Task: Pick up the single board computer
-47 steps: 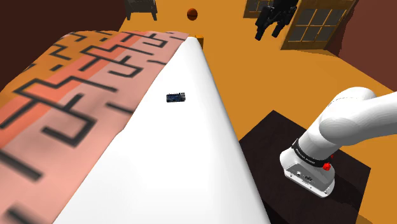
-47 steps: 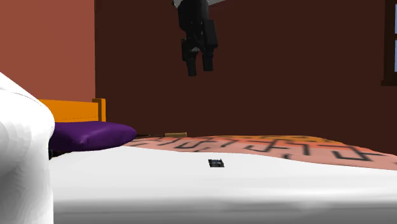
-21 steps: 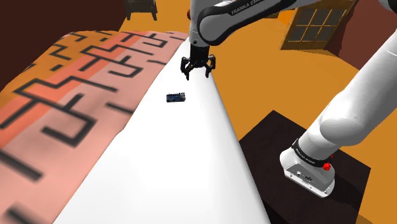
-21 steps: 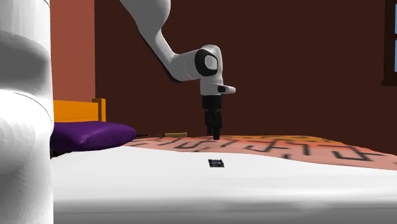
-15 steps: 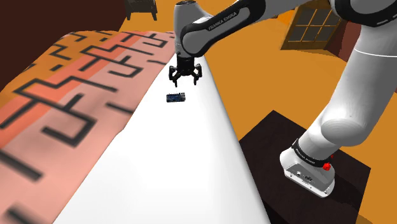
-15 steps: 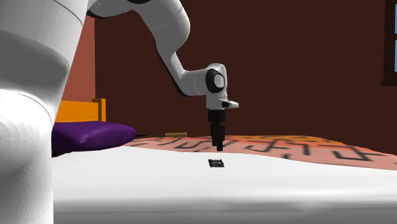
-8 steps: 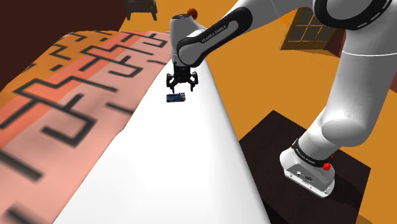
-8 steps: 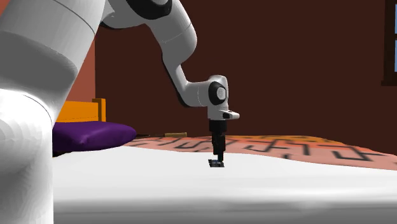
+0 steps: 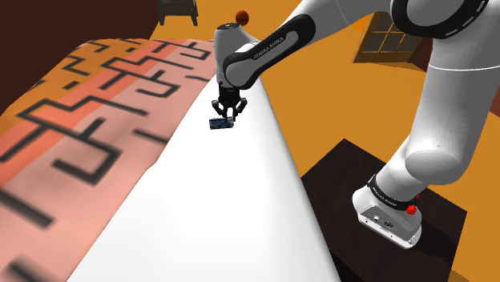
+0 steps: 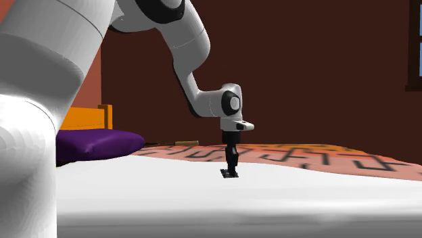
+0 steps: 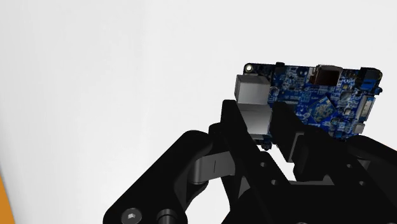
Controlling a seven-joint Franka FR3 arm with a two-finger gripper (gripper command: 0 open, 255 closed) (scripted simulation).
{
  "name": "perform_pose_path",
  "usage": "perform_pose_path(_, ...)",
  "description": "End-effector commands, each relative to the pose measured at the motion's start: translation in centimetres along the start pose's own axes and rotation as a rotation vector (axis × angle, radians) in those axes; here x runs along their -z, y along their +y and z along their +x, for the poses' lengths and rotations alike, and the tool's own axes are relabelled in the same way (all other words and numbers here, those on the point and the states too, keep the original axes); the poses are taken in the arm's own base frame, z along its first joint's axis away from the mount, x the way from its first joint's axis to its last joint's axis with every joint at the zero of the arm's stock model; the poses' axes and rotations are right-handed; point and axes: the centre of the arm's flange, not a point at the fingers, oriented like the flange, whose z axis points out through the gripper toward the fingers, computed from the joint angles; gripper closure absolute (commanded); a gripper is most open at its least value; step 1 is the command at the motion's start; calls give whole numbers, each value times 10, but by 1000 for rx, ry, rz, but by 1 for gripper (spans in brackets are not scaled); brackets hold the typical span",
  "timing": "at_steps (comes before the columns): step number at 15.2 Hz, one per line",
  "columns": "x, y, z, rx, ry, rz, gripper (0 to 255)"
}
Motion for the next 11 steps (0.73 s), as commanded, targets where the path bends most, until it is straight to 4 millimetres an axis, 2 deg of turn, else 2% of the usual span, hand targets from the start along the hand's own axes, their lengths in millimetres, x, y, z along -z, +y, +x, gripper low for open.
perform_pose_path(1, 0, 0, 0, 0, 0, 0, 255)
perform_pose_path(5, 0, 0, 1, 0, 0, 0, 255)
perform_pose_path(11, 32, 0, 1, 0, 0, 0, 255)
